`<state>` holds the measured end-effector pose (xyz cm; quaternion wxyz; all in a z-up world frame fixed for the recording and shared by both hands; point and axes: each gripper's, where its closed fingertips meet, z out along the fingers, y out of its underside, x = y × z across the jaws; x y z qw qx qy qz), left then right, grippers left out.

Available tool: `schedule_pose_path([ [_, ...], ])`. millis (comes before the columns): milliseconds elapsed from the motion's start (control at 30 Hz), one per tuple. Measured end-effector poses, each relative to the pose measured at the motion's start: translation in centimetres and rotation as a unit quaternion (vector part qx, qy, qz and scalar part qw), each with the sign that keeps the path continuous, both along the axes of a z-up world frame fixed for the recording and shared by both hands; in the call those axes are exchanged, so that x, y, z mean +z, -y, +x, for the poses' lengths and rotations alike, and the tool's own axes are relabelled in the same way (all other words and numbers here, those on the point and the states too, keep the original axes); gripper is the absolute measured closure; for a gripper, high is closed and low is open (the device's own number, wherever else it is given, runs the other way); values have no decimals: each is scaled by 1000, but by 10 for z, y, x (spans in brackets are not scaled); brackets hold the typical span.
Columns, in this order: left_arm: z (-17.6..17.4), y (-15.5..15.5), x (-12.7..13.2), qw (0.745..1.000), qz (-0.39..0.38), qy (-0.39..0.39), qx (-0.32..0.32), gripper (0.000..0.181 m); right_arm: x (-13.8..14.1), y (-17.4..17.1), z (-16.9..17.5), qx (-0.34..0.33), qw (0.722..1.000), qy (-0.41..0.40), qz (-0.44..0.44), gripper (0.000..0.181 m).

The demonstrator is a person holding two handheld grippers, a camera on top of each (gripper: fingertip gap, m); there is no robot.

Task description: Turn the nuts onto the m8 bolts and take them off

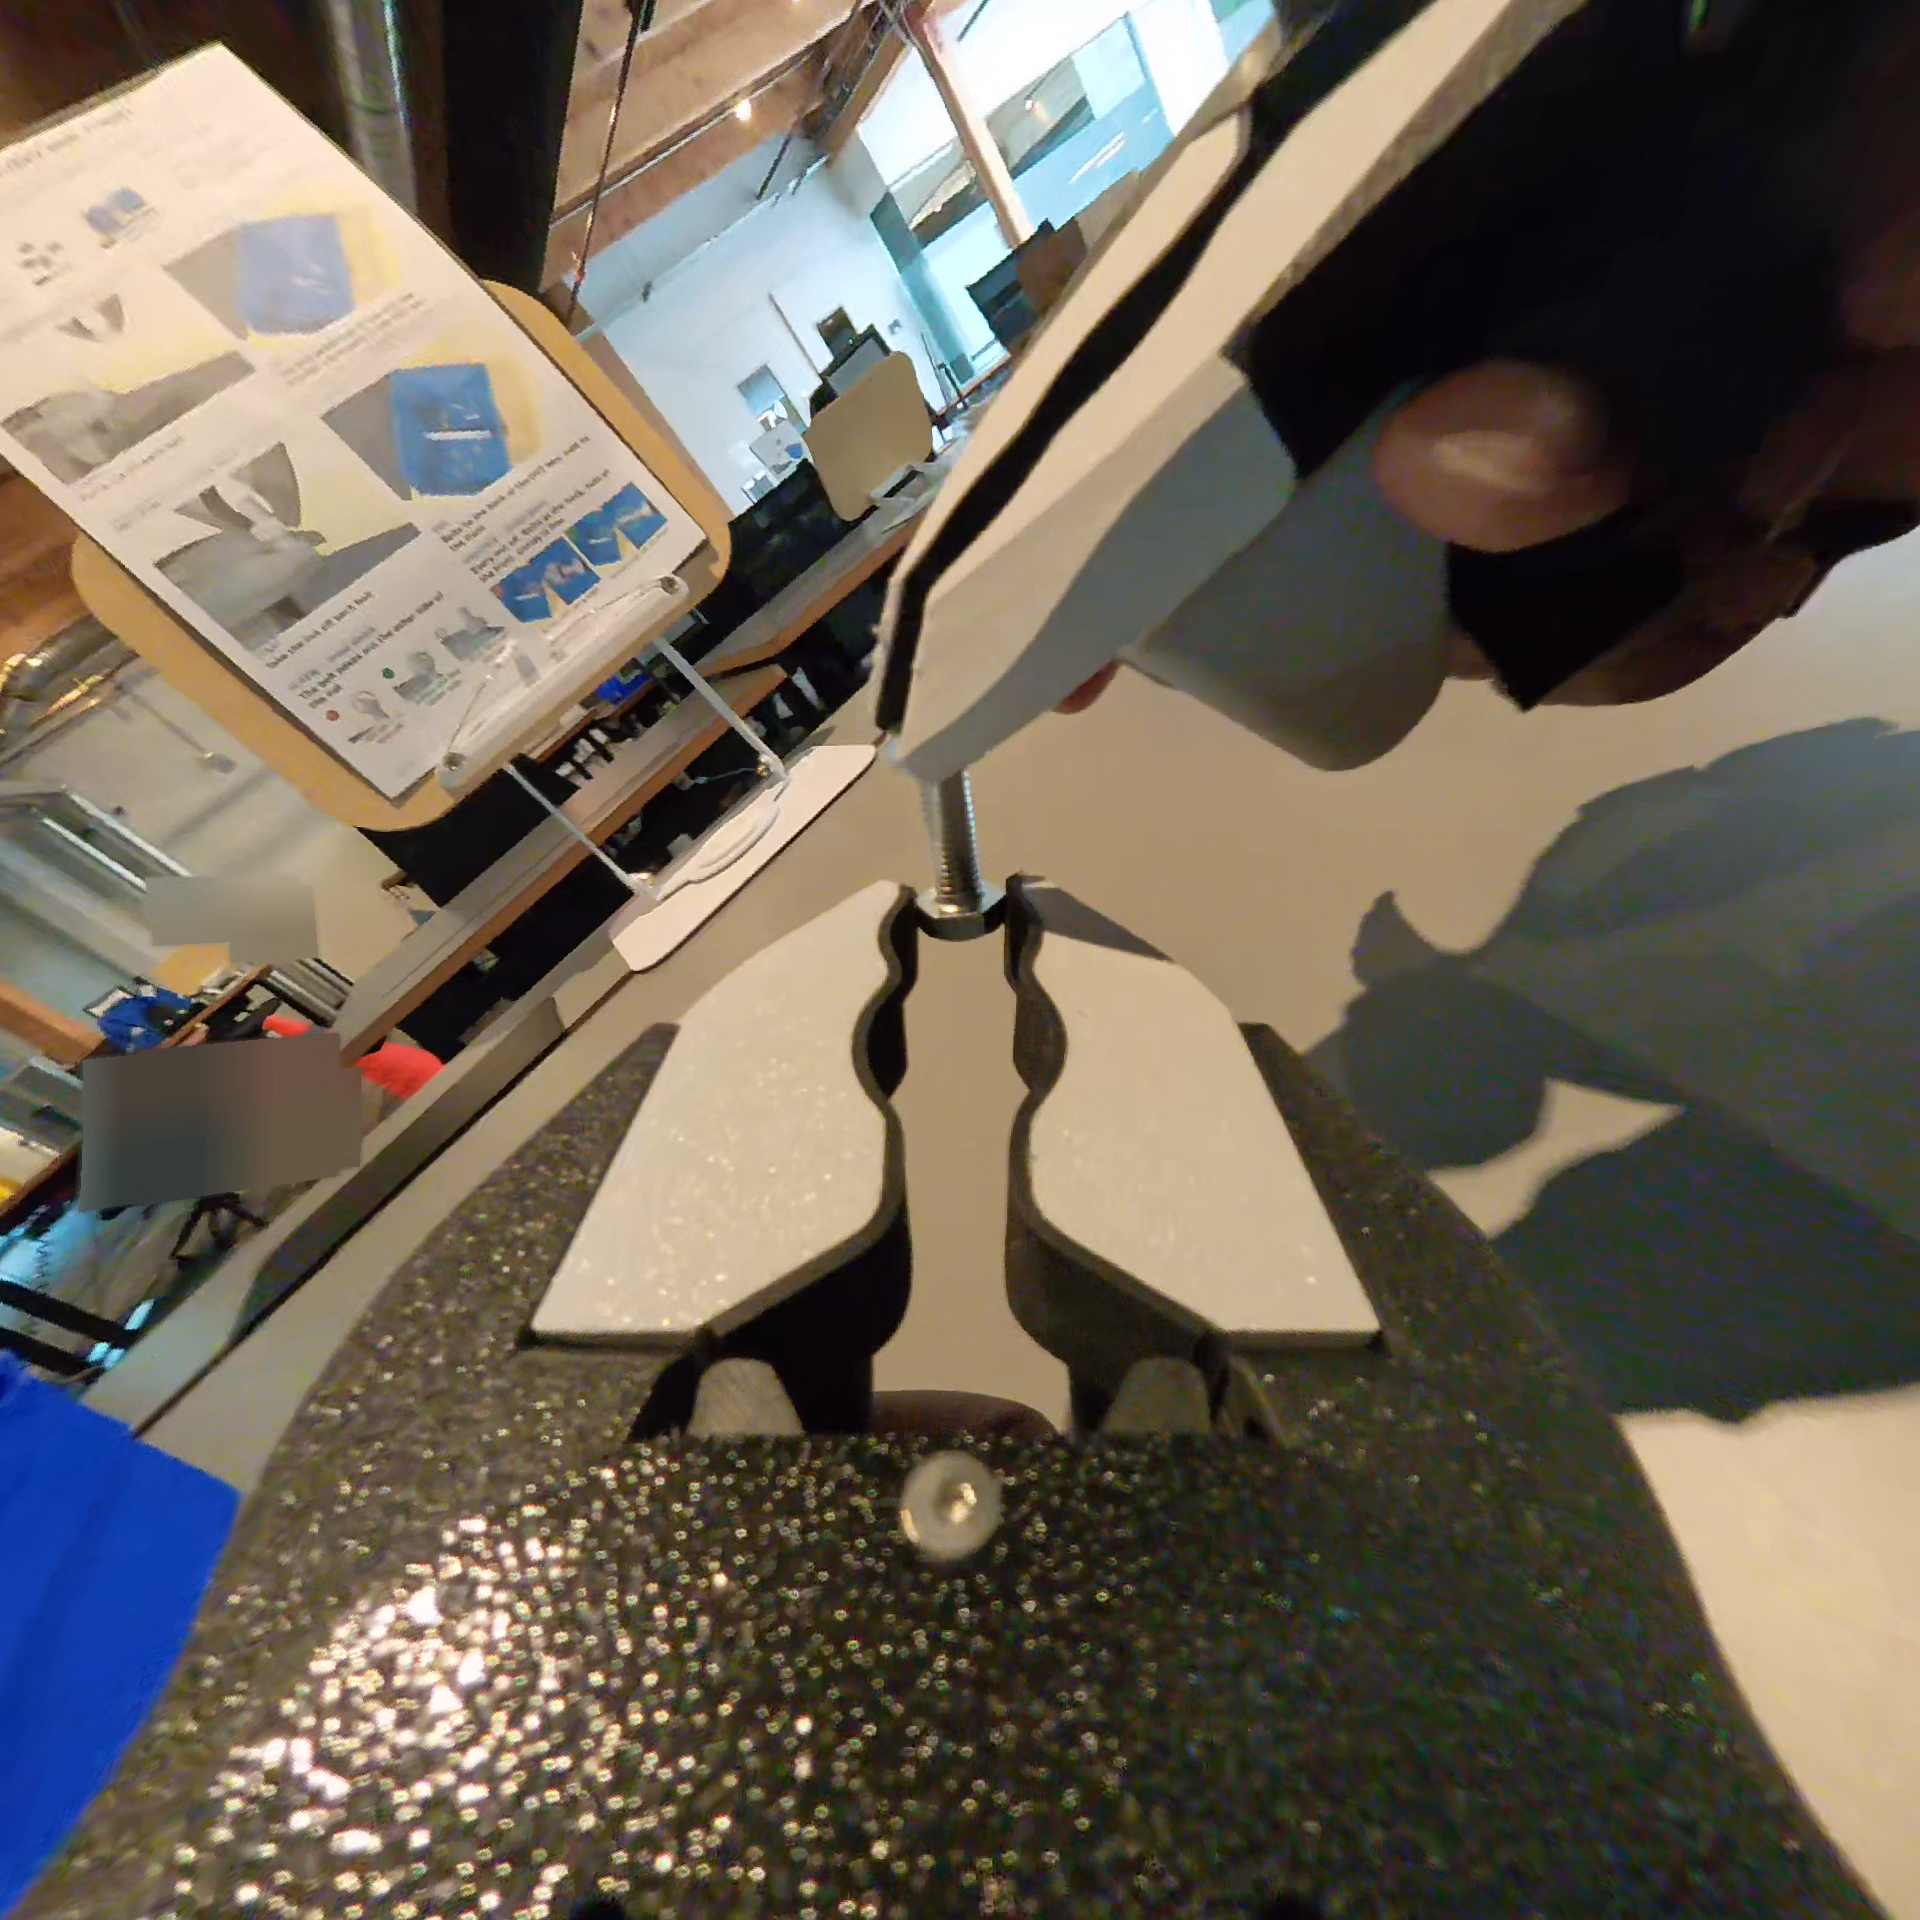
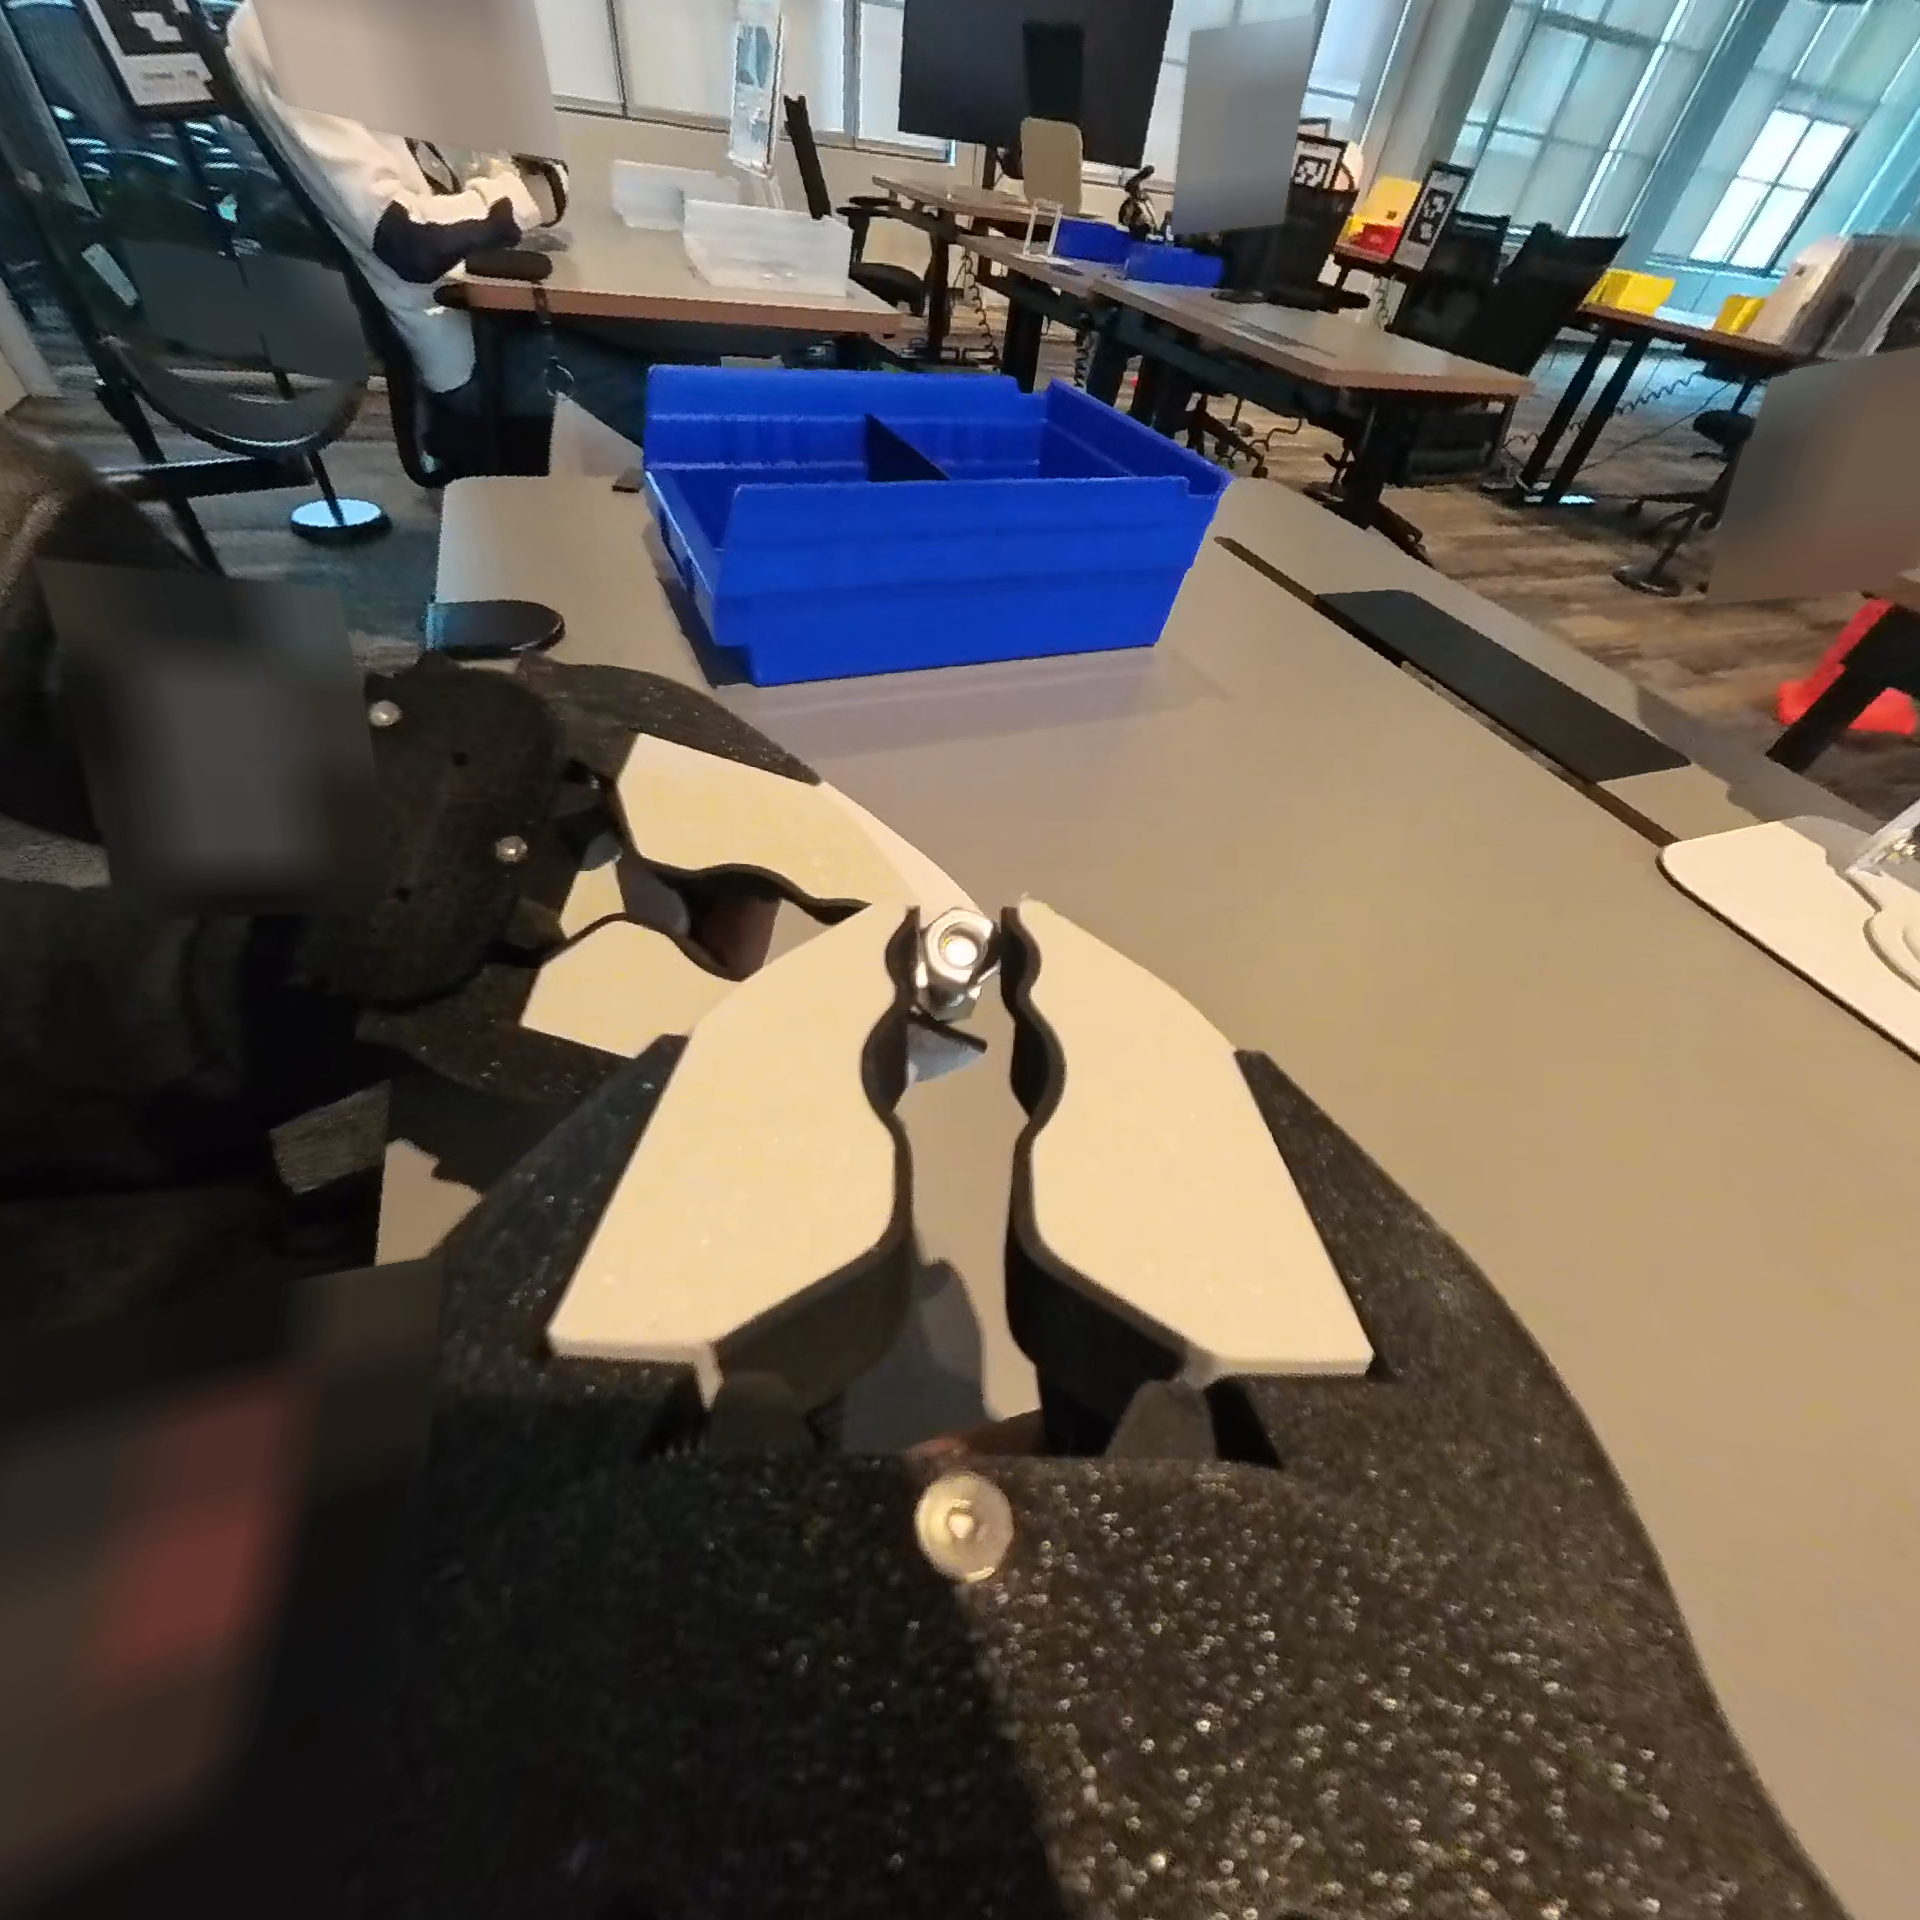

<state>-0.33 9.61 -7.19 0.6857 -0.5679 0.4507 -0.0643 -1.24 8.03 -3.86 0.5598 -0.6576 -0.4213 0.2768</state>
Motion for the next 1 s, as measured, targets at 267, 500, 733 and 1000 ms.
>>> schedule_pose_path([
  [267, 7, 5, -4, 997, -54, 26, -38, 166, 1, 1, -3, 4, 1000, 1, 16, 156],
  [500, 8, 10, -5, 994, -79, 33, -71, 166, 7, 12, 10, 48, 995, 46, 78, 151],
  [733, 16, 29, -10, 984, -96, 10, -147, 166, -3, 38, 31, 120, 971, 154, 141, 152],
  [1000, 24, 43, -21, 979, -83, -40, -182, 166, -14, 46, 29, 146, 960, 187, 151, 156],
])
